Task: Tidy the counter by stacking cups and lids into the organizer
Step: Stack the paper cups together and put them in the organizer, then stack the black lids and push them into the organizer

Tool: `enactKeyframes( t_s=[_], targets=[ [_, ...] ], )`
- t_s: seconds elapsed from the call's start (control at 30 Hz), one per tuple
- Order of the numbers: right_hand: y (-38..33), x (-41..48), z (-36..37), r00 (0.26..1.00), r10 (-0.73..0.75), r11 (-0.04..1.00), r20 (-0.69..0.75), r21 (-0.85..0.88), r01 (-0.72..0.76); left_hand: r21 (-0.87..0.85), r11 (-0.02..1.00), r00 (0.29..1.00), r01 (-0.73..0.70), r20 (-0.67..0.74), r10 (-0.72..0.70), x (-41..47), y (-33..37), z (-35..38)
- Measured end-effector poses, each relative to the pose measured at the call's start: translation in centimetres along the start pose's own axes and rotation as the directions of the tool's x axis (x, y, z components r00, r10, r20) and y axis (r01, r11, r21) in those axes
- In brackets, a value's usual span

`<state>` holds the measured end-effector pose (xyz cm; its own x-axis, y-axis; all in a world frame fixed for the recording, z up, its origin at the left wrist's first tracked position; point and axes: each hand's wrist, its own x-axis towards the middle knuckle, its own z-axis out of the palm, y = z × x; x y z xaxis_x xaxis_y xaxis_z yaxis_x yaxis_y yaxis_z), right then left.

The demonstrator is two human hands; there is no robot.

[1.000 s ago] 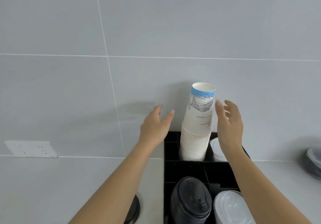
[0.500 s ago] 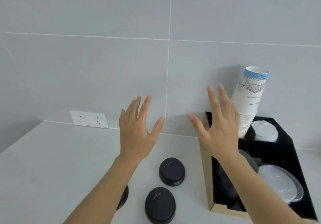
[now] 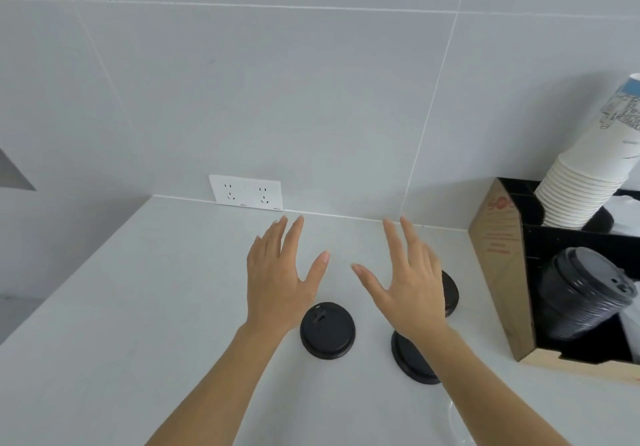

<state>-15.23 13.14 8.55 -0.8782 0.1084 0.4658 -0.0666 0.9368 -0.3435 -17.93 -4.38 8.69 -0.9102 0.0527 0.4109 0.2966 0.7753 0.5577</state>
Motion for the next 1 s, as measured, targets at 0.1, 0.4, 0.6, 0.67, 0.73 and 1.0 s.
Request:
enactKeyframes(
  t_s=[0.1,0.4,0.6,0.67,0.73,1.0],
  targets=[
    [-0.4,-1.6,2.2,0.99,0.043,0.999,0.133,-0.028,-0.04,0.035,0.999,0.989,0.04,0.142,-0.044,-1.6,-1.9,0.7],
    [-0.5,-4.5,6.5,0.876,0.043,0.998,0.48,-0.057,-0.018,0.195,0.98,0.861,0.036,0.492,-0.129,-5.9,-5.4,3.6],
    [-0.9,-5.0,7.6,0.801,0.12,0.993,0.587,-0.058,-0.105,0.198,0.977,0.862,0.078,0.48,-0.166,-6.8,-5.6,5.1],
    [-1.1,-5.2,7.8,0.777,0.123,0.989,0.617,-0.007,-0.151,0.155,0.984,0.859,0.092,0.488,-0.157,-7.0,-5.8,5.5],
    [-1.1,-5.3,7.8,0.775,0.118,0.982,0.621,0.043,-0.184,0.101,0.987,0.855,0.122,0.494,-0.156,-7.0,-5.9,5.7],
    [-1.4,-4.5,5.7,0.847,0.098,0.916,0.523,0.285,-0.282,-0.004,0.999,0.952,0.041,0.303,-0.038,-6.3,-3.7,5.7]
  ],
)
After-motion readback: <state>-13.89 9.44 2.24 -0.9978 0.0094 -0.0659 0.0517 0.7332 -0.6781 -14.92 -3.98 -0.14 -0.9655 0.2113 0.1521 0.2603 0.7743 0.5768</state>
